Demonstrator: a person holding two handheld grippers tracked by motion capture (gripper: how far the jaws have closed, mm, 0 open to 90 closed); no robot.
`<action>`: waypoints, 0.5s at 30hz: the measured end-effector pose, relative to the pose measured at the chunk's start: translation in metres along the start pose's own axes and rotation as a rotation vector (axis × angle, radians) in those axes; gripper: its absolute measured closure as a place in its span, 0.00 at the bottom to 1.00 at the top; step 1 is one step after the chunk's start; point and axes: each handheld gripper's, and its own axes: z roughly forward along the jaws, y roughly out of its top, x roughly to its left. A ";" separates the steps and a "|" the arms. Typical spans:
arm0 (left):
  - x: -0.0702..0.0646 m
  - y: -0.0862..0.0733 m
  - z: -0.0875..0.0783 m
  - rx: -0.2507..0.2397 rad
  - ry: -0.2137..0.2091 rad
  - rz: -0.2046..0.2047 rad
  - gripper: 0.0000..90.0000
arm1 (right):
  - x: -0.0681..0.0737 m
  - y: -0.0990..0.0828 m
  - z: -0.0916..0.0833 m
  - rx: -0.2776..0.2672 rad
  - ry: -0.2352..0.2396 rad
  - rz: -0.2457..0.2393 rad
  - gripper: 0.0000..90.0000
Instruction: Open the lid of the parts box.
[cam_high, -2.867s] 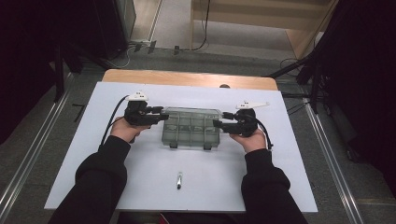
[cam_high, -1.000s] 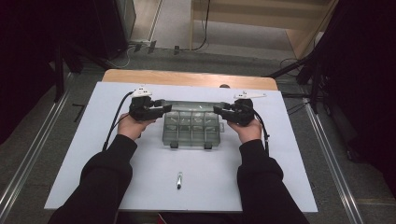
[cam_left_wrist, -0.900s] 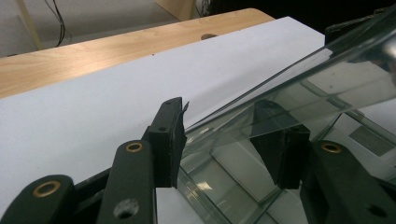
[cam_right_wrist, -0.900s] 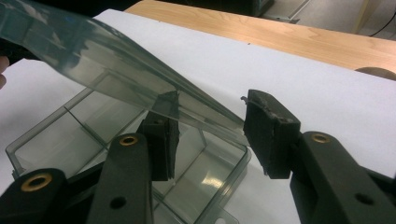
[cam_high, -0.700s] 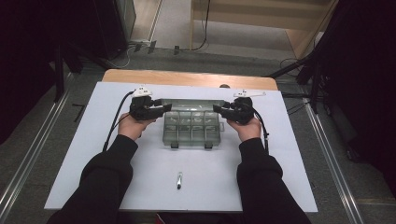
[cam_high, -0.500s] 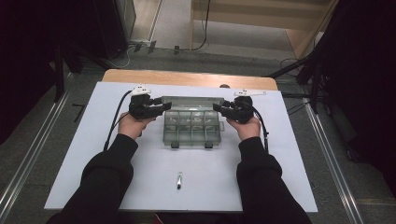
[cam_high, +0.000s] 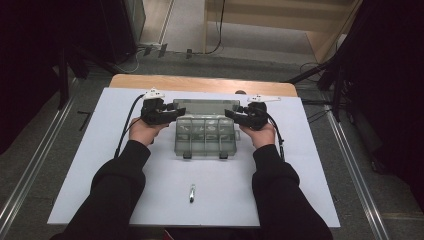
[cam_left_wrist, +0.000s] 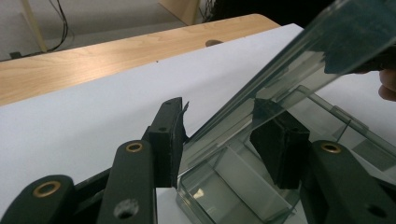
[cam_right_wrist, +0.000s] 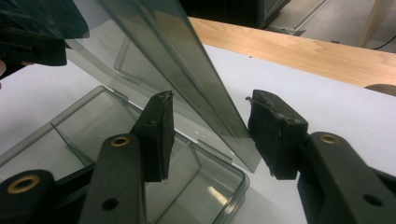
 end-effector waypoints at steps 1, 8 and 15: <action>0.000 0.000 0.000 -0.001 0.001 -0.003 0.59 | -0.001 0.000 0.001 0.003 0.000 -0.004 0.58; 0.002 0.002 0.002 -0.001 0.013 -0.002 0.59 | 0.001 0.001 0.003 0.008 -0.017 0.018 0.59; 0.004 0.003 0.006 -0.010 0.013 -0.019 0.59 | 0.002 0.002 0.002 0.024 -0.032 0.022 0.62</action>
